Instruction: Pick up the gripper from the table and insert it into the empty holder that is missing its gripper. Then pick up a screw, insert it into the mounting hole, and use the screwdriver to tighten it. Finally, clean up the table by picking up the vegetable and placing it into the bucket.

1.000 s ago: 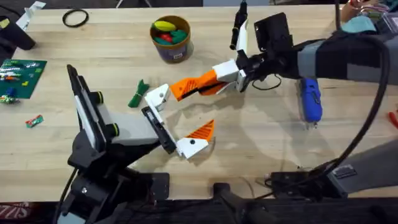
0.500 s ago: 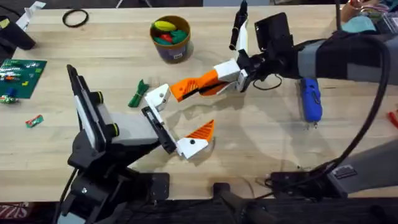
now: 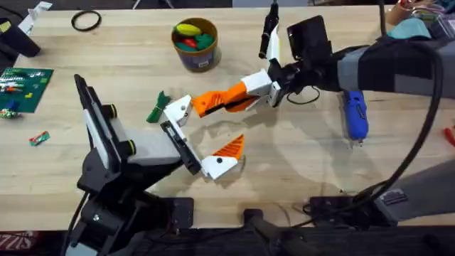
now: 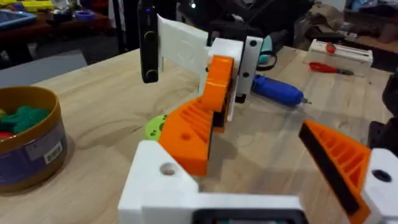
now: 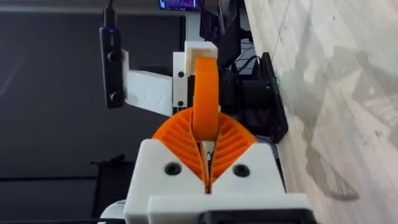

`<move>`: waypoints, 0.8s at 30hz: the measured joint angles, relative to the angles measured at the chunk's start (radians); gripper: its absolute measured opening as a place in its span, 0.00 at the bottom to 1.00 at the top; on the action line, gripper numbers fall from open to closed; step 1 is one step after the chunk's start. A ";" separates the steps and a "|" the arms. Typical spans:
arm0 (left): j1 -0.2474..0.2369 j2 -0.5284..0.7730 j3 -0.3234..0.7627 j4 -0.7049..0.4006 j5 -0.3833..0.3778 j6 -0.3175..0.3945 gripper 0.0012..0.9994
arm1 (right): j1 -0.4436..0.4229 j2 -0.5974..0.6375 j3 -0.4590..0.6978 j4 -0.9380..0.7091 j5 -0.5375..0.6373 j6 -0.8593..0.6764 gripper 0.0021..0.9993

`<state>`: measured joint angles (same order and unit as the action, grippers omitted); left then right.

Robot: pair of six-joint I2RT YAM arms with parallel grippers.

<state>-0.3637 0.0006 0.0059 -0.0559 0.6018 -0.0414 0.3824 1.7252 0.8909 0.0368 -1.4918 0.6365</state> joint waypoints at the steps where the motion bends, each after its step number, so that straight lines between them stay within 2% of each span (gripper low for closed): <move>1: 0.000 0.000 0.000 0.000 0.000 0.000 0.99 | 0.000 0.000 0.000 0.000 0.000 0.000 0.01; 24: 0.000 0.000 0.000 0.000 -0.003 0.000 0.99 | 0.004 0.000 0.000 0.012 0.000 0.014 0.01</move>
<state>-0.3637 0.0006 0.0059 -0.0559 0.5985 -0.0414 0.3862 1.7252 0.8909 0.0490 -1.4918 0.6501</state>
